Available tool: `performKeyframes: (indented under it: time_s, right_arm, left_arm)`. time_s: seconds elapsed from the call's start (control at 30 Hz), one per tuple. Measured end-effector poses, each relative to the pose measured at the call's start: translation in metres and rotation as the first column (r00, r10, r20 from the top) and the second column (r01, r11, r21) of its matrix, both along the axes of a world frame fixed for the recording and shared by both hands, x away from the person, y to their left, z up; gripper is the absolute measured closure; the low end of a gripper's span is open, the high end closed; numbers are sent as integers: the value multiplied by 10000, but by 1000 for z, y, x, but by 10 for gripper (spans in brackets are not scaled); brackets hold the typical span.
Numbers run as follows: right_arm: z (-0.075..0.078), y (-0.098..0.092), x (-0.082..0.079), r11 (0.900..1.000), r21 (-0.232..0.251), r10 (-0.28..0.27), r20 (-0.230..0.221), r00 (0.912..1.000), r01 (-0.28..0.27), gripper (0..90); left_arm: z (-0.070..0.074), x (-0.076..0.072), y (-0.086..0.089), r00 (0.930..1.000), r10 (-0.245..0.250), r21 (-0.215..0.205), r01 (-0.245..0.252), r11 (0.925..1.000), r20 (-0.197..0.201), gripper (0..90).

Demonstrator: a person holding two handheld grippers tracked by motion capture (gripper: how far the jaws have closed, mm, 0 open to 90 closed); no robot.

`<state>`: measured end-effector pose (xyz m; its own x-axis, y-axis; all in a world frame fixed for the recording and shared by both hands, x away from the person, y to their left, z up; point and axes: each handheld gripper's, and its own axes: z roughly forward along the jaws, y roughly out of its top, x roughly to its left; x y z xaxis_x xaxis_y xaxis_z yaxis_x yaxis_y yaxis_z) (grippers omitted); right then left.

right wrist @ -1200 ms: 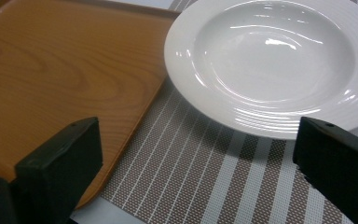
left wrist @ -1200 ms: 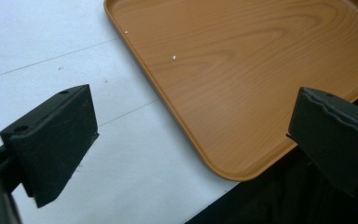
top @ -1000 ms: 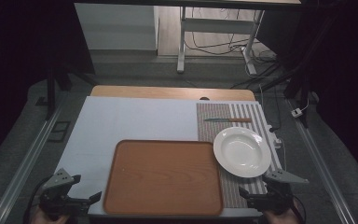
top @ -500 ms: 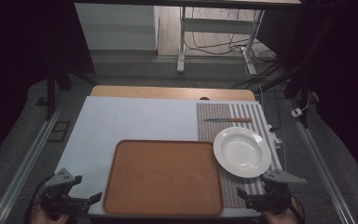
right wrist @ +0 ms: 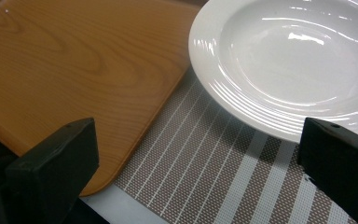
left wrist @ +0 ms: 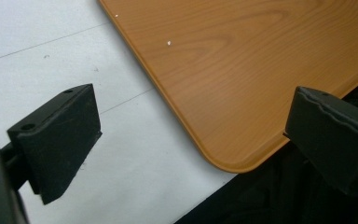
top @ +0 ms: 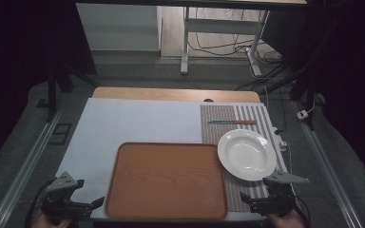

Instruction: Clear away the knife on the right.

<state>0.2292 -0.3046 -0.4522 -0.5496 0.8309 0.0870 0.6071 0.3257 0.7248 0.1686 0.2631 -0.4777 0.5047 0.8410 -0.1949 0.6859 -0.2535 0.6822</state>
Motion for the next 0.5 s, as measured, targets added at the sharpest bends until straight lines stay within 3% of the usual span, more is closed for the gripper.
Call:
performKeyframes:
  time_s: [0.27, 0.5]
  right_arm:
    - [4, 0, 5, 9998, -173, 77, 311, 9995, -72, 0]
    - [1, 0, 16, 9996, -259, 75, 47, 10000, -74, 0]
  left_arm:
    - [0, 0, 0, 10000, -61, -54, 60, 10000, -51, 27]
    - [0, 0, -2, 9998, -171, 76, 172, 9998, -90, 28]
